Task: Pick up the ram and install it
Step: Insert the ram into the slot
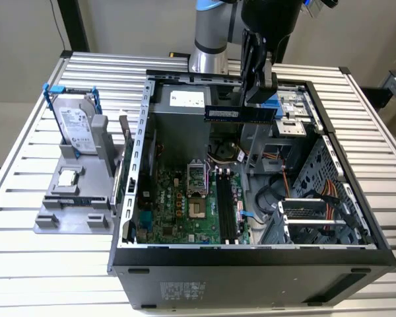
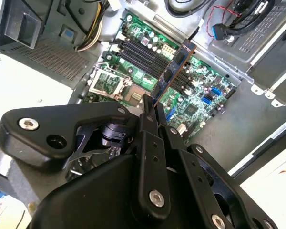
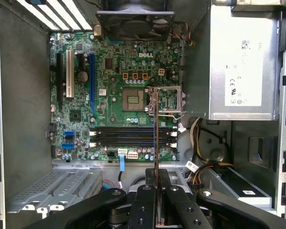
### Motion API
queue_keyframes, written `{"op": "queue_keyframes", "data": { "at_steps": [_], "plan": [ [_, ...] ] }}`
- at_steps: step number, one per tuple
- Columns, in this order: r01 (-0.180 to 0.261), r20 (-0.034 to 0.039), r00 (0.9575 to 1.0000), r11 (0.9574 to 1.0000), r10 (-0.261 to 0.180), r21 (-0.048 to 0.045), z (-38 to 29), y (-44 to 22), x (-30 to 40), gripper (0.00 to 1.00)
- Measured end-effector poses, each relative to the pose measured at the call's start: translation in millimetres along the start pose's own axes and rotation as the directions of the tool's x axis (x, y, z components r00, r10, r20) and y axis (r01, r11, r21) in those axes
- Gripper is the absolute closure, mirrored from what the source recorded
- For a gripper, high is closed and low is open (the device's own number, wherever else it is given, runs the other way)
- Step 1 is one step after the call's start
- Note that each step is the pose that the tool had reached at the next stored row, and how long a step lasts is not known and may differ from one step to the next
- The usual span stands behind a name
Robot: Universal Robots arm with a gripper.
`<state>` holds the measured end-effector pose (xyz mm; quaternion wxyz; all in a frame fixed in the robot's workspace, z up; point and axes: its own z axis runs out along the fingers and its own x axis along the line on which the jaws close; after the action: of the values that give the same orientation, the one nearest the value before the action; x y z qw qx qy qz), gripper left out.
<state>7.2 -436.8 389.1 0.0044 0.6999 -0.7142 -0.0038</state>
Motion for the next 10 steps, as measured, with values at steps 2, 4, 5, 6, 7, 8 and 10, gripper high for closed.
{"op": "queue_keyframes", "data": {
  "at_steps": [2, 4, 5, 6, 7, 8, 10],
  "plan": [
    [0.000, 0.0000, 1.0000, 1.0000, 0.000, 0.0000, 0.0, 0.0, 0.0, 1.00],
    [-0.001, 0.0000, 1.0000, 1.0000, 0.001, 0.0000, 0.0, 0.0, 0.0, 1.00],
    [-0.003, 0.0001, 1.0000, 1.0000, 0.003, 0.0000, 0.0, 0.0, 0.0, 1.00],
    [-0.006, 0.0001, 1.0000, 1.0000, 0.006, 0.0000, 0.0, 0.0, 0.0, 1.00],
    [-0.009, 0.0001, 1.0000, 1.0000, 0.009, 0.0000, 0.0, 0.0, 0.0, 1.00],
    [-0.013, 0.0002, 0.9999, 0.9999, 0.013, 0.0000, 0.0, 0.0, 0.0, 1.00],
    [-0.018, 0.0003, 0.9998, 0.9998, 0.018, 0.0000, 0.0, 0.0, 0.0, 1.00]
  ]
}}
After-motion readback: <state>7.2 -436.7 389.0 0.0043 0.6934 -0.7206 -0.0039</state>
